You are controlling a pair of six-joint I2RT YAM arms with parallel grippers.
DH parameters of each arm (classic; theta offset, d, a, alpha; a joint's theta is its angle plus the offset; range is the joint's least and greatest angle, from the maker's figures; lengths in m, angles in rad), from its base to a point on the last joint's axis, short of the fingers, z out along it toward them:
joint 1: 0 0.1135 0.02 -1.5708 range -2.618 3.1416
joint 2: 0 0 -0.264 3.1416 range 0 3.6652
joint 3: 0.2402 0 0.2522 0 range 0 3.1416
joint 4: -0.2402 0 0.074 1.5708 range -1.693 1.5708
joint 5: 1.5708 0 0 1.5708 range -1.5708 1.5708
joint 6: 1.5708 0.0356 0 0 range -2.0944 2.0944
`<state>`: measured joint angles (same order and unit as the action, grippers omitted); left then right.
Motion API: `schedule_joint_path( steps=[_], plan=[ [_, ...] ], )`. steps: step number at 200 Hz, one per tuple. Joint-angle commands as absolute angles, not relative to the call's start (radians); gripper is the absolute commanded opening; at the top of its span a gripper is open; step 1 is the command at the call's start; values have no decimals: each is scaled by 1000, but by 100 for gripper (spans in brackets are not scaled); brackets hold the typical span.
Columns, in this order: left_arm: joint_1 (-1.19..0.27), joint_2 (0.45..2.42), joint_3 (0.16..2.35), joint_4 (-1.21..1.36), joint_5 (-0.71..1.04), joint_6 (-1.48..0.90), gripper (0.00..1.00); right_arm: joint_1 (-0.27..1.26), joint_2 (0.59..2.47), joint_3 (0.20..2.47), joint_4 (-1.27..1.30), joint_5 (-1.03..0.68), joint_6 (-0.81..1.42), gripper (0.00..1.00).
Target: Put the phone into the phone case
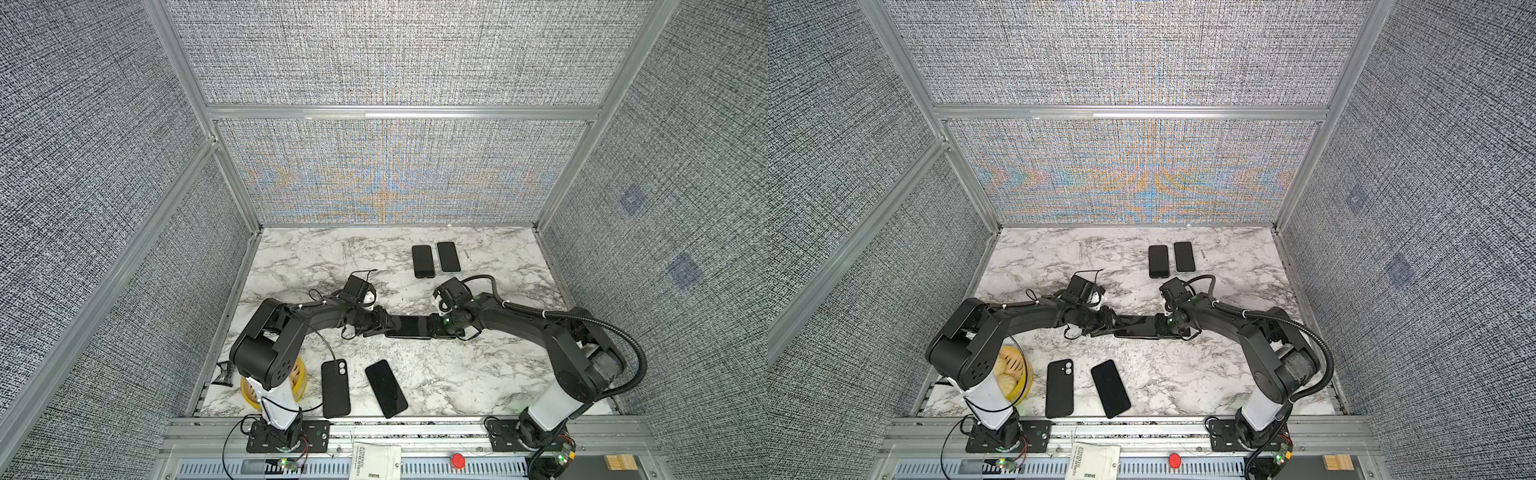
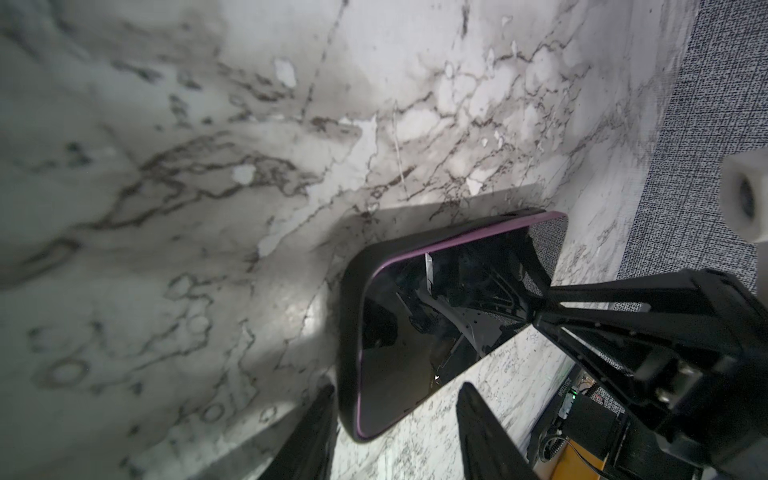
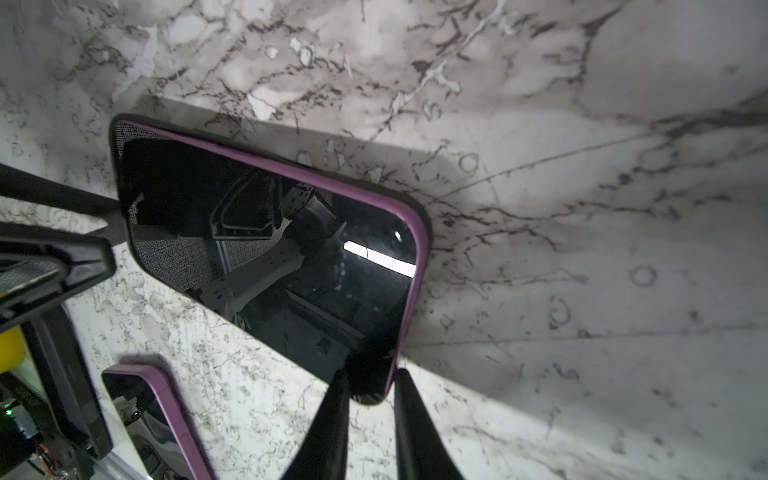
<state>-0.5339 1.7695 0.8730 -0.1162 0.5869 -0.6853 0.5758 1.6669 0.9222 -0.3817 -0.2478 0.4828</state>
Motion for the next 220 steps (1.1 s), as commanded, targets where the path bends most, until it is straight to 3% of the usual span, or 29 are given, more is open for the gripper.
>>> schedule_joint_path(
  steps=[1, 220],
  plan=[
    [-535, 1779, 867, -126, 558, -675, 48, 578, 1672, 924, -375, -253, 480, 20],
    [-546, 1794, 850, -88, 580, -704, 46, 594, 1724, 880, -309, -289, 505, 13]
  ],
)
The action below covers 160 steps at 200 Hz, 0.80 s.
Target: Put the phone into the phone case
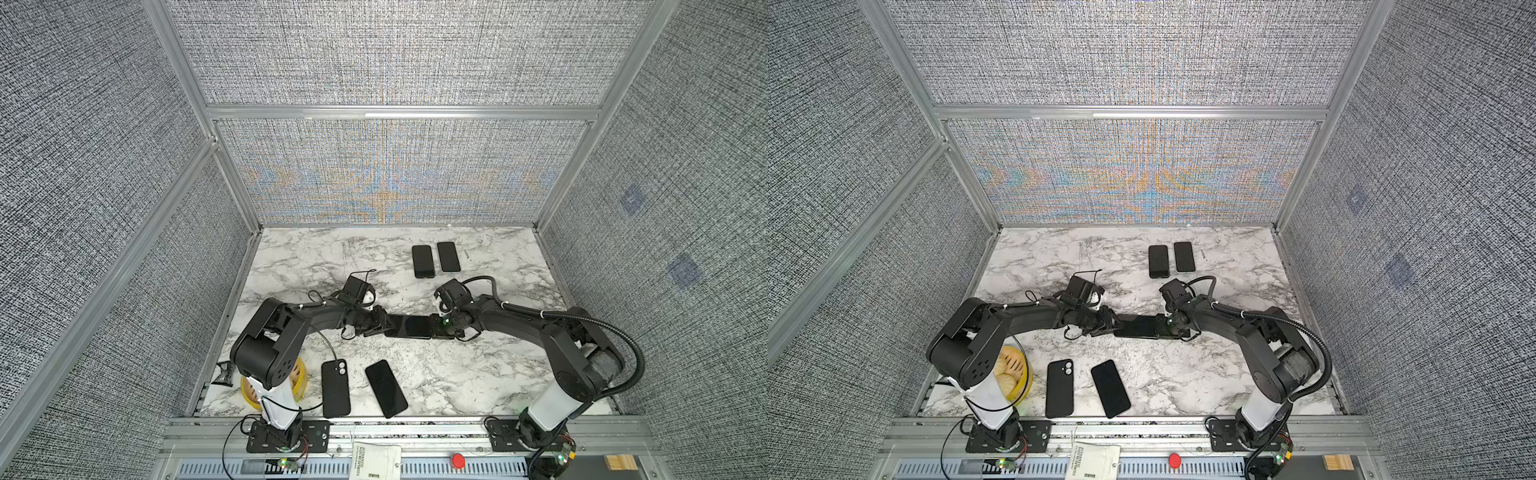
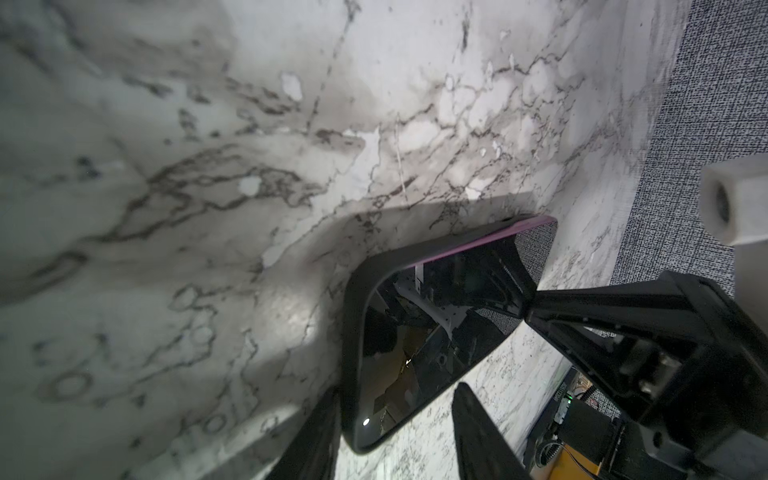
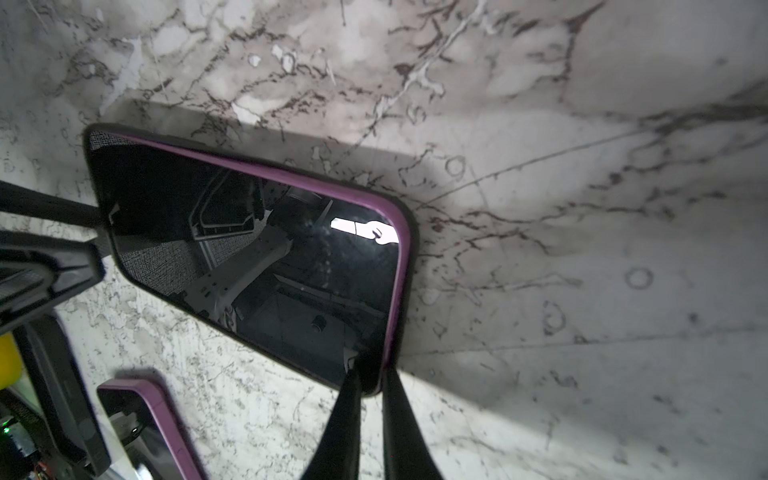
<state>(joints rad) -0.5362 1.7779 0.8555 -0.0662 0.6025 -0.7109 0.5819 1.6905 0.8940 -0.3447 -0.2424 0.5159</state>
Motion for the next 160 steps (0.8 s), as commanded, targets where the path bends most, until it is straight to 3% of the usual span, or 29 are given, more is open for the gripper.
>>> schedule_joint_path(
  steps=[1, 51, 99, 160],
  plan=[
    [-546, 1793, 850, -89, 580, -704, 46, 594, 1723, 880, -309, -288, 504, 13],
    [-546, 1786, 847, -104, 555, -702, 46, 594, 1656, 900, -374, -252, 491, 14],
    [-539, 1750, 841, -136, 513, -695, 52, 594, 1574, 912, -449, -177, 460, 22],
    [-544, 1676, 806, -157, 516, -693, 58, 584, 1608, 987, -460, -132, 374, 31]
  ],
)
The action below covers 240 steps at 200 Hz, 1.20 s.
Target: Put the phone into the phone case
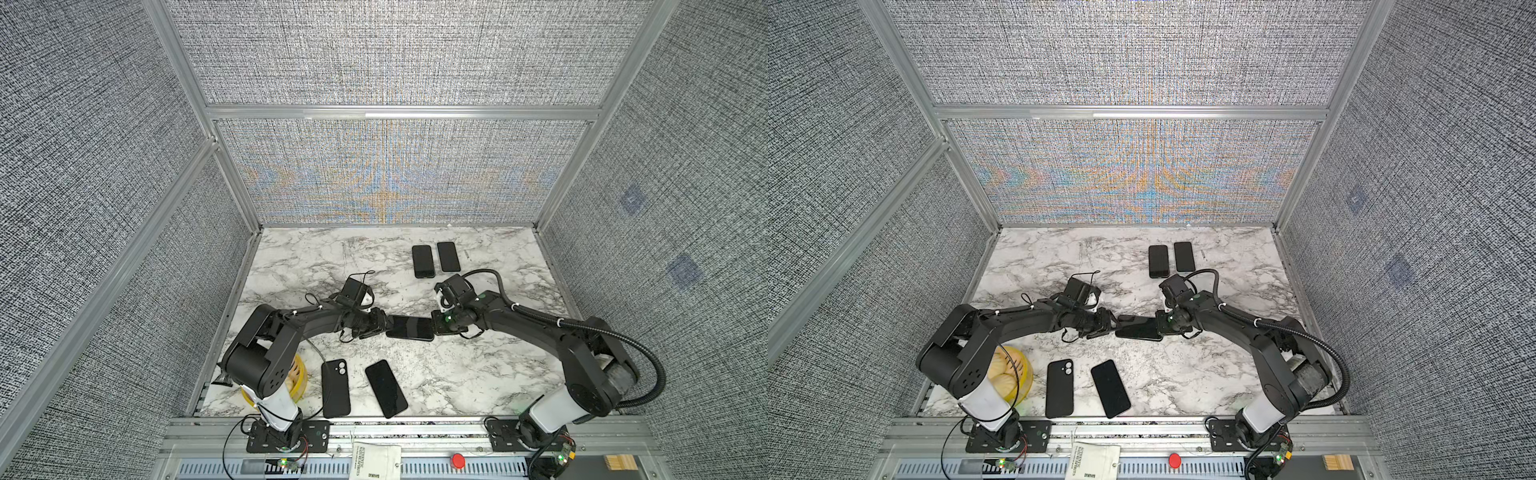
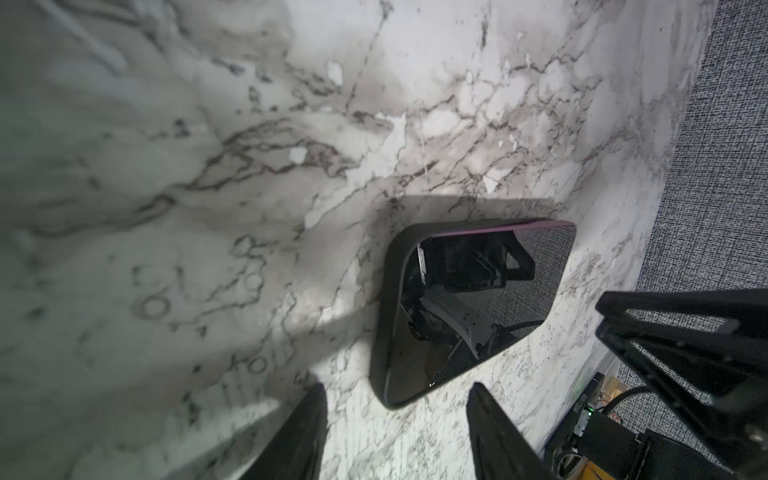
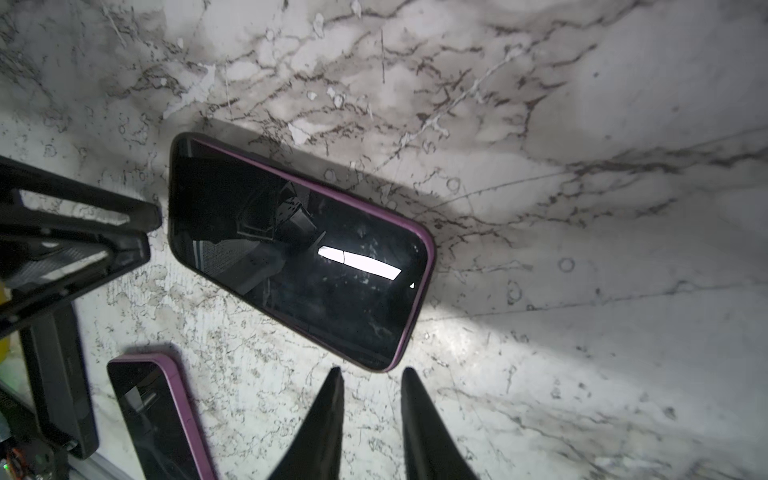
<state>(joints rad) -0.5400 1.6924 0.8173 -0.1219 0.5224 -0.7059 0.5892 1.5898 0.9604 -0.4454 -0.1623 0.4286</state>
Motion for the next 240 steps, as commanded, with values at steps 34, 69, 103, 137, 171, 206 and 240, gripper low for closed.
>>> schedule_joint_path(
  steps=[34, 69, 103, 137, 171, 206, 240],
  plan=[
    [-580, 1665, 809, -163, 532, -689, 58, 566, 1644, 1047, -433, -135, 325, 34],
    [-598, 1652, 797, -149, 532, -702, 59, 541, 1693, 1087, -398, -175, 300, 37],
    [-610, 1651, 795, -146, 535, -705, 60, 523, 1749, 1119, -377, -216, 281, 40],
    [-624, 1651, 792, -132, 540, -714, 61, 518, 1801, 1135, -371, -247, 251, 52],
    [-636, 1666, 797, -132, 557, -712, 61, 514, 1834, 1136, -371, -293, 239, 55],
    [-641, 1709, 835, -130, 566, -703, 62, 514, 1829, 1096, -358, -314, 243, 55],
    [-641, 1760, 895, -135, 556, -692, 61, 515, 1818, 1062, -361, -331, 245, 53]
  ],
)
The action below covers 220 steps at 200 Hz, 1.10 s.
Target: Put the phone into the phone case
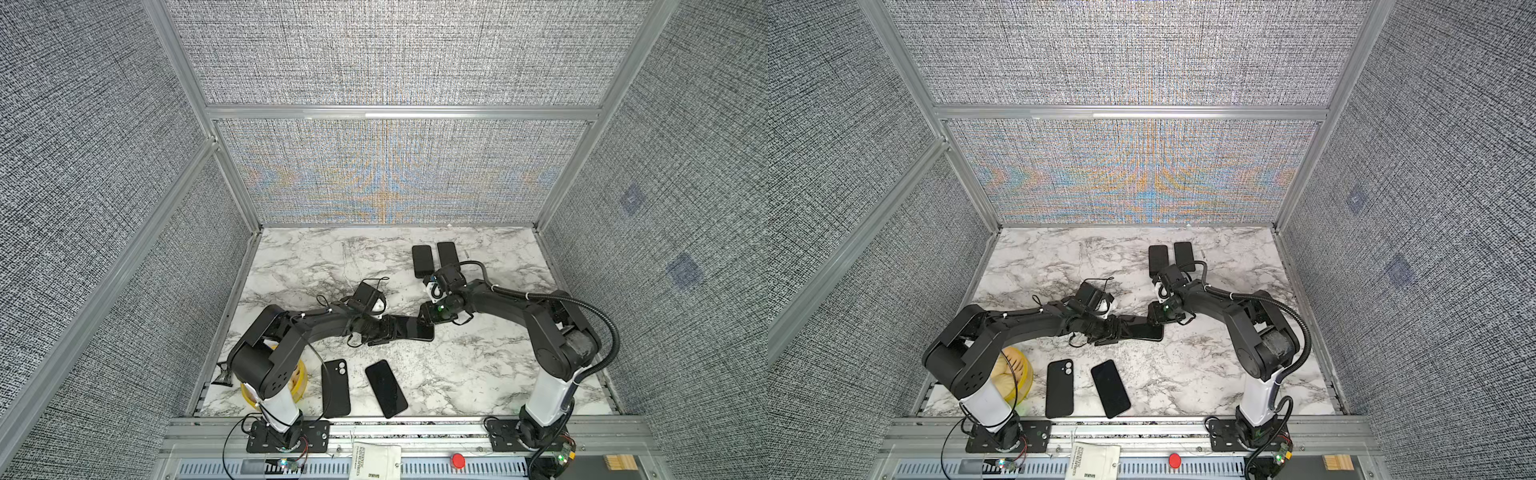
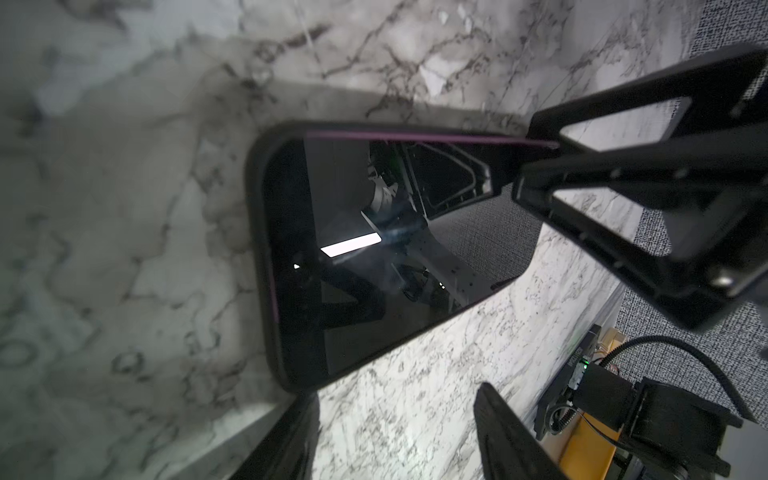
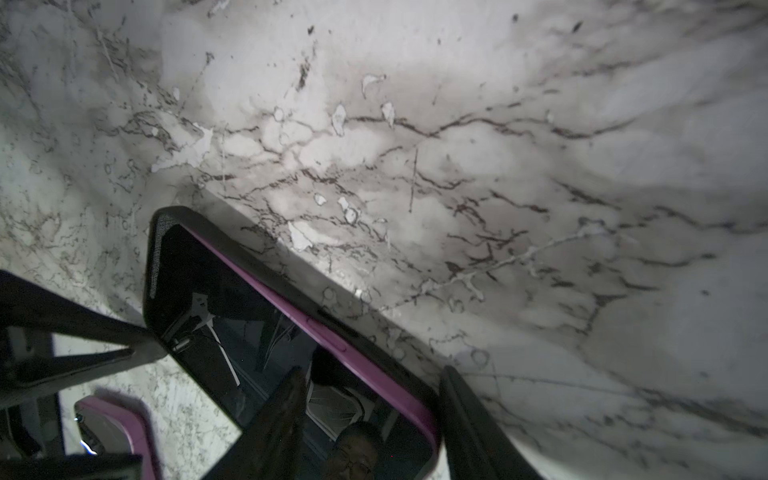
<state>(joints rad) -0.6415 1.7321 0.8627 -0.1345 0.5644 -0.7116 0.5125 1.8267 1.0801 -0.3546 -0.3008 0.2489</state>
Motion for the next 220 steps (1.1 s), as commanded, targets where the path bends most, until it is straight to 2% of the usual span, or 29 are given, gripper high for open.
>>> schedule_joint_path(
  steps=[1, 101, 152, 220],
  plan=[
    [-641, 1761, 897, -135, 556, -691, 61, 515, 1817, 1060, -361, -333, 245, 53],
    [-627, 1896, 1053, -138, 559, -661, 61, 524, 1708, 895, -305, -395, 308, 42],
    [-622, 1933, 1074, -126, 572, -665, 61, 554, 1673, 833, -281, -405, 354, 40],
    [-616, 1835, 960, -153, 668, -721, 61, 562, 1567, 863, -456, -224, 358, 41]
  ],
)
